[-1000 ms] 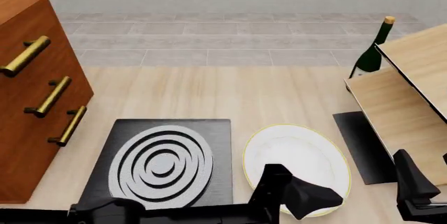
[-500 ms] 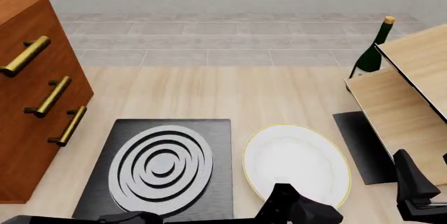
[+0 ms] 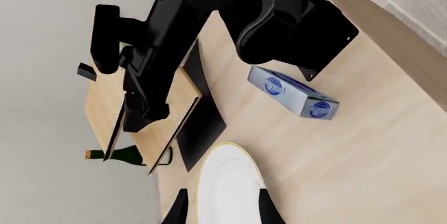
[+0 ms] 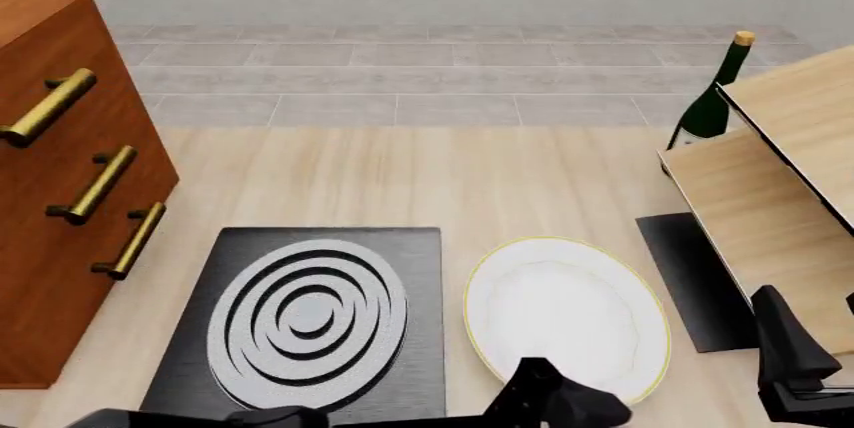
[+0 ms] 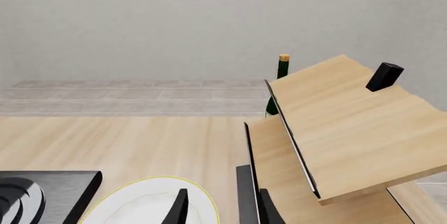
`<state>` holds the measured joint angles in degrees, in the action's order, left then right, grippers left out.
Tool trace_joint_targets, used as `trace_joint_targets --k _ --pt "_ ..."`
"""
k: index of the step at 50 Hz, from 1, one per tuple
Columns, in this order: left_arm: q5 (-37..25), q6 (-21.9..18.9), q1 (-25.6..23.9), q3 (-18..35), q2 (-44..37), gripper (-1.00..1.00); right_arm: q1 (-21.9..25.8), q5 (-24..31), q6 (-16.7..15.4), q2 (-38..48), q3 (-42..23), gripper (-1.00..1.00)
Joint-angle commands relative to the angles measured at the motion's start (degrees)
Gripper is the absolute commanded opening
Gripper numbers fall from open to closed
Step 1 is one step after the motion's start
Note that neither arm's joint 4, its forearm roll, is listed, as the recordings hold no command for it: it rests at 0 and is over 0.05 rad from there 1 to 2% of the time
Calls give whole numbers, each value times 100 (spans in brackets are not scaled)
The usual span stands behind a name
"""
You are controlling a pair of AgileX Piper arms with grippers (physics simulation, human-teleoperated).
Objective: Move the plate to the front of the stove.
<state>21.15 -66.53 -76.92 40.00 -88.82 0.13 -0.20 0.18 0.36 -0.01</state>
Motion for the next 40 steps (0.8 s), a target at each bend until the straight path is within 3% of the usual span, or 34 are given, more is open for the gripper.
trace_joint_targets --k 1,40 --pt "131 -107 107 -26 -233 100 0 1 2 1 0 100" --pt "344 -327 492 -48 -697 100 -38 4 -2 4 0 100"
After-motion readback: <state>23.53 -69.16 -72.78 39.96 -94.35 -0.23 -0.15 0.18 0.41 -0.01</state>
